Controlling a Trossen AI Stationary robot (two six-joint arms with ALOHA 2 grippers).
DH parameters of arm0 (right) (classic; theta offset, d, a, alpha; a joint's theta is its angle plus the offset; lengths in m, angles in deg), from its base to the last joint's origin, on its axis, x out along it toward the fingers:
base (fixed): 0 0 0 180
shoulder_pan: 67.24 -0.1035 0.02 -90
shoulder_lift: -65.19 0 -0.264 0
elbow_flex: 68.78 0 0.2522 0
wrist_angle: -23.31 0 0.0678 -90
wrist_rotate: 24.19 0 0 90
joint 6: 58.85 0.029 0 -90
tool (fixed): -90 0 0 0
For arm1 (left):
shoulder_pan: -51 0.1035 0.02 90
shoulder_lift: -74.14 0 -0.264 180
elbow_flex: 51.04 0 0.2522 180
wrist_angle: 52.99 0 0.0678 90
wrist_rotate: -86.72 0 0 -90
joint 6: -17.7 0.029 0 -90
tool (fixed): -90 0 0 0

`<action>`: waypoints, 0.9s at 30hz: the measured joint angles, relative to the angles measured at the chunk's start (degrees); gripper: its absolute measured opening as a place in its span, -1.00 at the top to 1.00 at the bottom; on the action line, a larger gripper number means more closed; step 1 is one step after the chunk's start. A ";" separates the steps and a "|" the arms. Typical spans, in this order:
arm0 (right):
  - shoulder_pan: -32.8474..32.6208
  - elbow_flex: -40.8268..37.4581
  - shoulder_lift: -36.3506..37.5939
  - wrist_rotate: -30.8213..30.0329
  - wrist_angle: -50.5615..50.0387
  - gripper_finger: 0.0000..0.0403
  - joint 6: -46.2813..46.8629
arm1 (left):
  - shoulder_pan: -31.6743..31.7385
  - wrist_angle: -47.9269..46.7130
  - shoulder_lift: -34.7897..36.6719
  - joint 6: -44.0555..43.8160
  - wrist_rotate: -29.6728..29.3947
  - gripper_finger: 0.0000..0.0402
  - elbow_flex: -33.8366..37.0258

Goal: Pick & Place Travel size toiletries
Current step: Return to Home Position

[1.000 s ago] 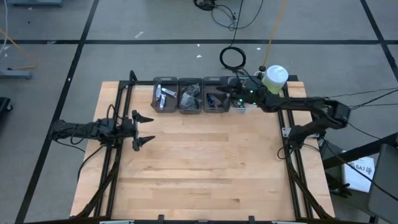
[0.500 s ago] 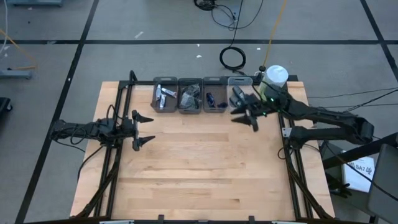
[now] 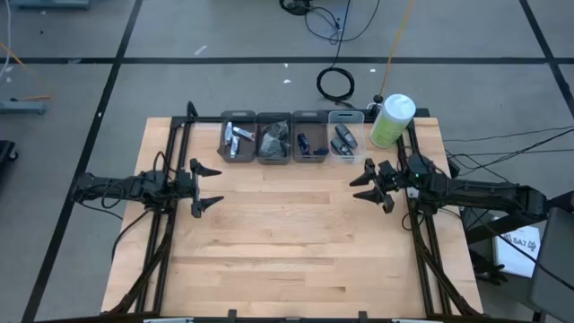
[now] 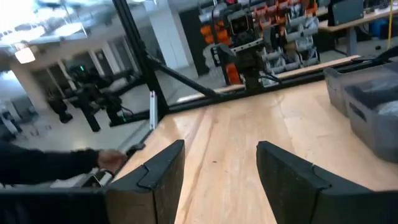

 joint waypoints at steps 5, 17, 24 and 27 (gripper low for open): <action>-0.03 -6.65 0.56 0.18 15.01 0.05 10.38 | 0.00 0.04 -0.02 0.00 -0.08 -0.97 -0.02; -0.93 -6.88 7.57 26.88 35.65 0.05 19.01 | 0.00 0.04 -0.02 0.00 0.50 -0.97 -0.02; 4.29 -7.07 14.79 33.14 34.16 0.06 28.29 | 0.00 0.07 -0.02 0.00 0.52 -0.97 -0.02; 6.92 -7.10 18.10 33.06 34.22 0.05 30.49 | 0.00 0.07 -0.02 0.00 0.52 -0.97 -0.02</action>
